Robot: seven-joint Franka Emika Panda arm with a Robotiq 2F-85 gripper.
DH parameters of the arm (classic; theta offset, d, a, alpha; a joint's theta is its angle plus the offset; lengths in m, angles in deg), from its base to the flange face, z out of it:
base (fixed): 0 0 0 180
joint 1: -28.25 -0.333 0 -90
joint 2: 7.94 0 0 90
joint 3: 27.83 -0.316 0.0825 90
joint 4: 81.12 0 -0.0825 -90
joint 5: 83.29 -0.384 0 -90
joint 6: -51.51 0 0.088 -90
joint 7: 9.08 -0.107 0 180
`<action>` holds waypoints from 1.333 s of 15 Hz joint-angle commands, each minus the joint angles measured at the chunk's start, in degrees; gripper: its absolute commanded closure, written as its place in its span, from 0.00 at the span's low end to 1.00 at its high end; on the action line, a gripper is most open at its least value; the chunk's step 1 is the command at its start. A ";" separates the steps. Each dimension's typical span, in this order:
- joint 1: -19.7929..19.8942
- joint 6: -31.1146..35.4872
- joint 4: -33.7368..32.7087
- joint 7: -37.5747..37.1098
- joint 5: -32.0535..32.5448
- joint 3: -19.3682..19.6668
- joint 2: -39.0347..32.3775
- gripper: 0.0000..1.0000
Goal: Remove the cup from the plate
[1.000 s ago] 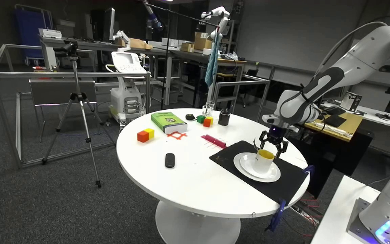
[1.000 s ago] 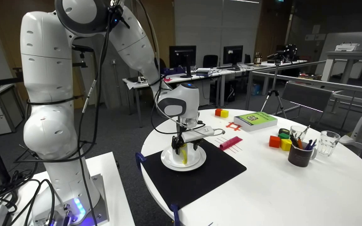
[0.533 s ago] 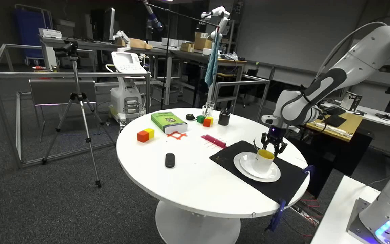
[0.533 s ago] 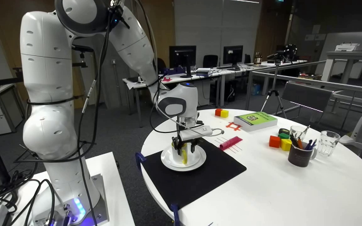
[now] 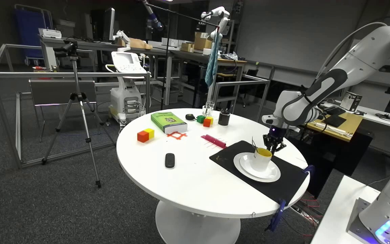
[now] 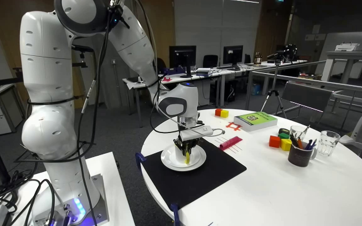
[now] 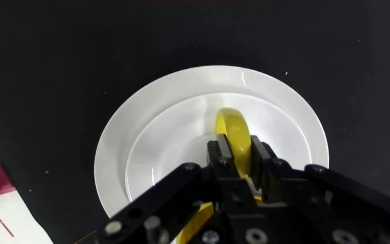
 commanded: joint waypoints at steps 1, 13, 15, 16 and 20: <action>1.80 -0.15 2.11 -2.18 2.02 -1.28 3.41 0.95; 2.64 0.98 5.84 -2.67 2.18 -0.47 10.52 0.95; 2.65 1.15 6.52 -2.24 1.37 -0.24 11.74 0.95; 2.61 1.09 6.76 -2.13 1.13 -0.12 12.29 0.95; 2.76 1.28 7.82 -2.10 -0.24 0.61 14.27 0.95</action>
